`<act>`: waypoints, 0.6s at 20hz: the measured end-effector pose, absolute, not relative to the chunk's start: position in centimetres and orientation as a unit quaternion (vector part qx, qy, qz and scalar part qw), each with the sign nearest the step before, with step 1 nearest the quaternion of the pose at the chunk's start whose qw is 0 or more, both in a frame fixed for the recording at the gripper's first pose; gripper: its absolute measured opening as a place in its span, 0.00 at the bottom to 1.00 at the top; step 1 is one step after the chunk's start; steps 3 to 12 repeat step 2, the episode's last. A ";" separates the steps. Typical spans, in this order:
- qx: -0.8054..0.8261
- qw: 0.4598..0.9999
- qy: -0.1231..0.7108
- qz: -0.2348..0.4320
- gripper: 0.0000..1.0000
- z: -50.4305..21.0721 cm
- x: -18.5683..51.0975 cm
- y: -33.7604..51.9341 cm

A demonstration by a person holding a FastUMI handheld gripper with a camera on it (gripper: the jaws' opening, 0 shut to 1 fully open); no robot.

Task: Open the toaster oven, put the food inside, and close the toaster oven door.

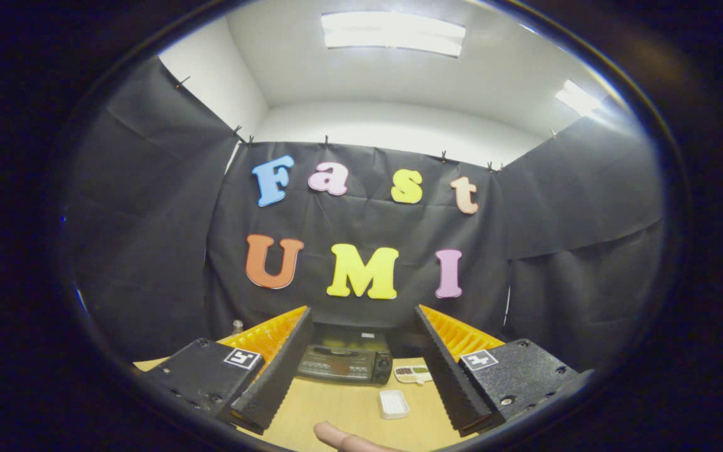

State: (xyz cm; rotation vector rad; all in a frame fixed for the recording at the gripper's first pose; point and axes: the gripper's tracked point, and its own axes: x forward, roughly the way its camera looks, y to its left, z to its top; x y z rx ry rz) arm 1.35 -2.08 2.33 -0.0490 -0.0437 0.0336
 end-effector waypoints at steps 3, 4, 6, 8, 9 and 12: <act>-0.022 0.999 -0.022 0.014 1.00 2.2 1.2 -2.2; -0.022 0.999 -0.022 0.014 1.00 2.2 1.2 -2.2; -0.022 0.999 -0.022 0.014 1.00 2.2 1.2 -2.2; -0.022 0.999 -0.022 0.014 1.00 2.2 1.2 -2.2; -0.022 0.999 -0.022 0.014 1.00 2.2 1.2 -2.2; -0.022 0.999 -0.022 0.014 1.00 2.2 1.2 -2.2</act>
